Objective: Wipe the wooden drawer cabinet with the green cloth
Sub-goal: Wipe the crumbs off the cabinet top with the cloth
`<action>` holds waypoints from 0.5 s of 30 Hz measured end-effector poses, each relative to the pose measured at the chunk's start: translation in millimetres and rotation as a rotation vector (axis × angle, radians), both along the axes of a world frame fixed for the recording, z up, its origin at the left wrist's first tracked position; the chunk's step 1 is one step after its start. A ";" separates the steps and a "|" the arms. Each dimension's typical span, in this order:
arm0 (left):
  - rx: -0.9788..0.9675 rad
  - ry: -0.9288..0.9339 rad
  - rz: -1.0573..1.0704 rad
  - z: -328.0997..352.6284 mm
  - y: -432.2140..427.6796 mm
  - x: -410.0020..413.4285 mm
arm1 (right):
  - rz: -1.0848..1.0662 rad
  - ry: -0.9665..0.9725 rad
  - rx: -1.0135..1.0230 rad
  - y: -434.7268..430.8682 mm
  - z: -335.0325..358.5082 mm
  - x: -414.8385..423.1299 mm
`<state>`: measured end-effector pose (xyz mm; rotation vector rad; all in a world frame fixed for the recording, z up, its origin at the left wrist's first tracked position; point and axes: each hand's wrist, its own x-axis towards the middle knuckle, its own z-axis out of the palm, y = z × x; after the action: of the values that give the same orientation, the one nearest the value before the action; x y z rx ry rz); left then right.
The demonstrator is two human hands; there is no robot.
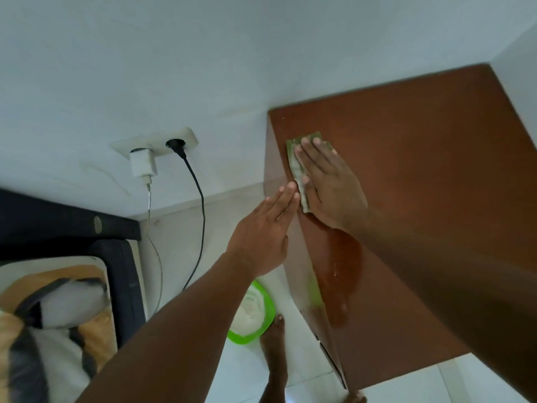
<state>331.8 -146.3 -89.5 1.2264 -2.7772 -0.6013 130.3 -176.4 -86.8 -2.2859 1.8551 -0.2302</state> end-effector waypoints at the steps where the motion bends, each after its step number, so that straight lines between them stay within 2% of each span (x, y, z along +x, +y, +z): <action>1: 0.005 -0.002 0.003 0.5 0.7 -0.2 | -0.006 -0.005 0.006 14.9 -0.1 0.1; 7: 0.065 -0.103 0.030 11.1 3.7 -5.7 | 0.045 -0.028 0.056 132.8 7.0 0.3; 15: 0.136 -0.296 0.117 40.2 7.0 -24.4 | 0.071 -0.185 0.059 270.9 2.0 -16.0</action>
<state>307.5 -139.2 -49.3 1.6145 -2.9087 -0.6571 114.3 94.5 -84.8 -2.2049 1.6651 -0.3575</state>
